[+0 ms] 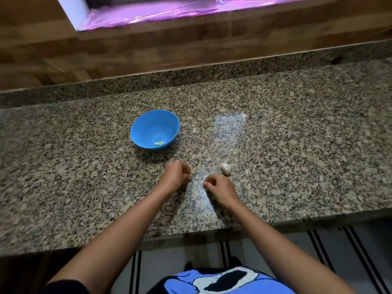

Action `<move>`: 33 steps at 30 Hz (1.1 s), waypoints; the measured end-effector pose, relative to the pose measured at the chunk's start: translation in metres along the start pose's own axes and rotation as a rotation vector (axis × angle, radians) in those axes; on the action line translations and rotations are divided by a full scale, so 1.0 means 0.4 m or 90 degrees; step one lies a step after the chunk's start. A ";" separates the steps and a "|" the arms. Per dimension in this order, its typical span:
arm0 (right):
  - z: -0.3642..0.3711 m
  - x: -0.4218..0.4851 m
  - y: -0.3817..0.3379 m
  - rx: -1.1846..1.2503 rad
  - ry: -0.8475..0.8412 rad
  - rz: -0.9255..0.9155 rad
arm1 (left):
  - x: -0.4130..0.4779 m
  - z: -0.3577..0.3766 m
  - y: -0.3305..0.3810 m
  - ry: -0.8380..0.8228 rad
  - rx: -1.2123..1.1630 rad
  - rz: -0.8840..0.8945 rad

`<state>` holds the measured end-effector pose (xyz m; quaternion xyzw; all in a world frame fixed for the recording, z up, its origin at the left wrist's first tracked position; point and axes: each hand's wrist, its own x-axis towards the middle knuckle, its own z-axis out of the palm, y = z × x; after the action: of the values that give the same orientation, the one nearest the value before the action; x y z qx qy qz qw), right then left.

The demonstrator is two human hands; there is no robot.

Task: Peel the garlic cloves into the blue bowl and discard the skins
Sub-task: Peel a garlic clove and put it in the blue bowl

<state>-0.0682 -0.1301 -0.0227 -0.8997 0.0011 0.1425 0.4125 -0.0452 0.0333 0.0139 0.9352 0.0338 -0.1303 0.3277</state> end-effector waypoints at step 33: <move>-0.073 0.076 -0.102 -0.049 -0.009 -0.303 | -0.004 -0.055 -0.014 -0.103 -0.139 0.146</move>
<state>-0.0268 -0.1212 0.0179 -0.8887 -0.2195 0.0475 0.3997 -0.0426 0.0514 0.0273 0.8783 -0.0859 -0.1623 0.4414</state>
